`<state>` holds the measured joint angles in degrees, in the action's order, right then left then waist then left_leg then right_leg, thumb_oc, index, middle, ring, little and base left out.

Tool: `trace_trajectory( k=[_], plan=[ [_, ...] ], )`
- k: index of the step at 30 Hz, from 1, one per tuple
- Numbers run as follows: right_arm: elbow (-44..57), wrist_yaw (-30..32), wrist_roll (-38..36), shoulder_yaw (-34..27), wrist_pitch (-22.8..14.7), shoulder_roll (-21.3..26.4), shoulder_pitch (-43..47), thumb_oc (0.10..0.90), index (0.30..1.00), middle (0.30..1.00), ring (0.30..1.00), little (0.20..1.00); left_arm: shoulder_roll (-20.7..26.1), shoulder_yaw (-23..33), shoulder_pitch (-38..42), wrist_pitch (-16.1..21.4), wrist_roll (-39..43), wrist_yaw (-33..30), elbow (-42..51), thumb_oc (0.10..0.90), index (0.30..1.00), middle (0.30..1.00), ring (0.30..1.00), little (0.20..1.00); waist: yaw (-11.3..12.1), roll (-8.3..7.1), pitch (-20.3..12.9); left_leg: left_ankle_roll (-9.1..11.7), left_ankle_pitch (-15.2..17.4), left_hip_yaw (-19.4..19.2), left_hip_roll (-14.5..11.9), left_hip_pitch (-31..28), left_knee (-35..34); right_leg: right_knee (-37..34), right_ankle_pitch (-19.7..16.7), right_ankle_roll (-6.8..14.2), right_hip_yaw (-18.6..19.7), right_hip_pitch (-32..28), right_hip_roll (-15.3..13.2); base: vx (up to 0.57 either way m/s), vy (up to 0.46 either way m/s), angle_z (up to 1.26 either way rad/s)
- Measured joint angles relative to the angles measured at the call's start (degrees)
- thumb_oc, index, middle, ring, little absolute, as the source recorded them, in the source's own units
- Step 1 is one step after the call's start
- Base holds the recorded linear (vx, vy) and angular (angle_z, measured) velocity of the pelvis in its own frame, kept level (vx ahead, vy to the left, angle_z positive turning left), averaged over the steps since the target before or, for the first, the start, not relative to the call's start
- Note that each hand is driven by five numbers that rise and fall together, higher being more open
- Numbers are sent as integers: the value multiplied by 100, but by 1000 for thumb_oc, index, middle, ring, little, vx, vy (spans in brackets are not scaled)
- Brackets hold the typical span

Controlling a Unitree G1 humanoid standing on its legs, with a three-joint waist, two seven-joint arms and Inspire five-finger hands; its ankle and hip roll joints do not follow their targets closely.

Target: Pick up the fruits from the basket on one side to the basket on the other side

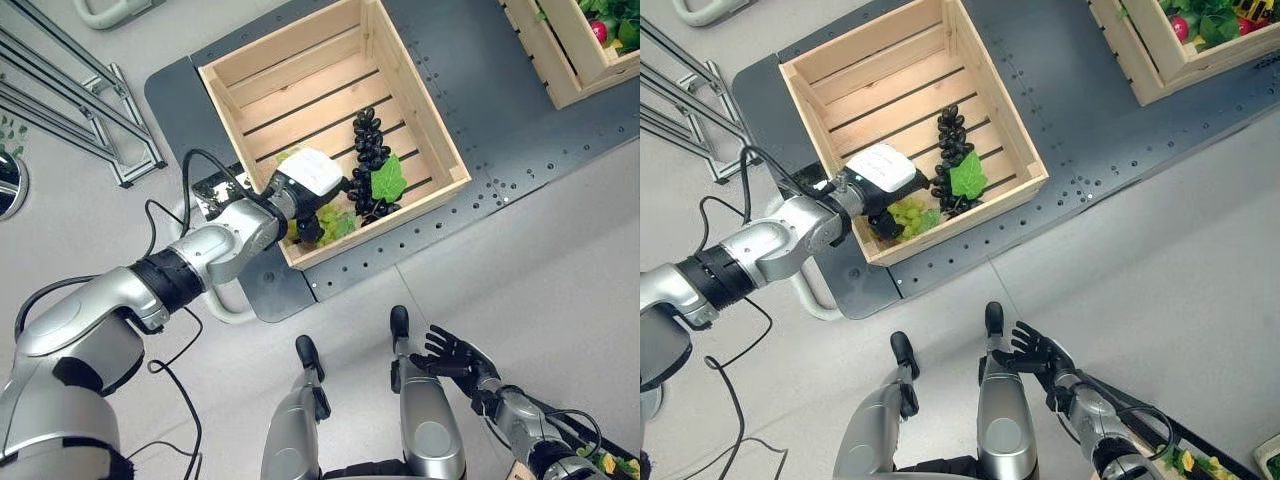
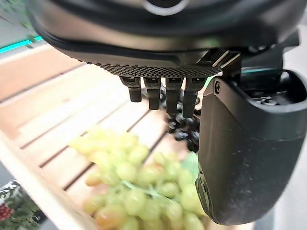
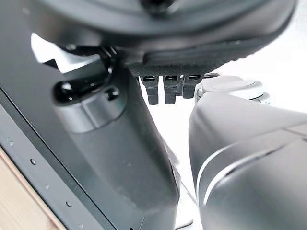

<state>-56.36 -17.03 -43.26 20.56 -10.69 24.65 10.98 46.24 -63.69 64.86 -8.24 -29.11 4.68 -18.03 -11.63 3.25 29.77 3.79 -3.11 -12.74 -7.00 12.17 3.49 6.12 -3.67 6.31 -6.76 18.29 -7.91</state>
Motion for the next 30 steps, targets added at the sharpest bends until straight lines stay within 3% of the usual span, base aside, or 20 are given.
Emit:
trace_trajectory(
  k=[6, 12, 20, 25, 28, 30],
  plan=[
    [-15, -1, 2, 9, -1, 1, 125, 800, 900, 900, 900, 900, -146, -70, 147, -273, -166, 615, 48, 800, 900, 900, 900, 900, -13, 0, 0, -1, 1, -12, 0, -9, 2, 1, 0, 0, 12, 0, 1, 0, 0, 0],
    [-18, 0, 2, 19, 1, 1, 213, 800, 900, 900, 900, 900, -329, -79, 314, -793, -255, 1848, 36, 800, 900, 900, 900, 900, -14, 0, 0, -1, 1, -18, 2, -12, 11, 5, -1, 0, 21, 0, 1, 0, 0, 0],
    [-22, 0, 1, 45, 2, 2, 238, 800, 900, 900, 900, 900, -746, -172, 451, -995, -983, 2346, -366, 800, 900, 900, 900, 900, -25, 0, 0, -1, 1, -25, -1, -26, 17, 18, -9, -6, 30, -2, 6, -2, -8, 0],
    [-30, 0, -1, 103, 2, 1, 296, 800, 900, 900, 900, 900, -930, -354, 469, -1008, -1575, 2258, -665, 800, 900, 900, 900, 900, -121, -1, 1, -1, 1, -29, -5, -24, 19, 15, -12, -9, 31, -2, 9, 0, 0, 0],
    [-41, 0, -3, 114, 2, 1, 315, 800, 900, 900, 900, 900, -997, -356, 421, -1023, -1589, 1853, -892, 800, 900, 900, 900, 900, -173, -3, 2, 0, 1, -30, -6, -18, 18, 7, -14, -9, 31, 0, 10, 1, -11, 0],
    [-81, 0, -19, 180, -3, -1, 327, 800, 900, 900, 900, 900, -1142, -331, 281, -1146, -1754, 1170, -1228, 800, 900, 900, 900, 900, -171, -14, 8, 0, 2, -29, -17, -10, 19, 4, -15, -11, 30, 5, 23, -10, -21, 0]
  ],
)
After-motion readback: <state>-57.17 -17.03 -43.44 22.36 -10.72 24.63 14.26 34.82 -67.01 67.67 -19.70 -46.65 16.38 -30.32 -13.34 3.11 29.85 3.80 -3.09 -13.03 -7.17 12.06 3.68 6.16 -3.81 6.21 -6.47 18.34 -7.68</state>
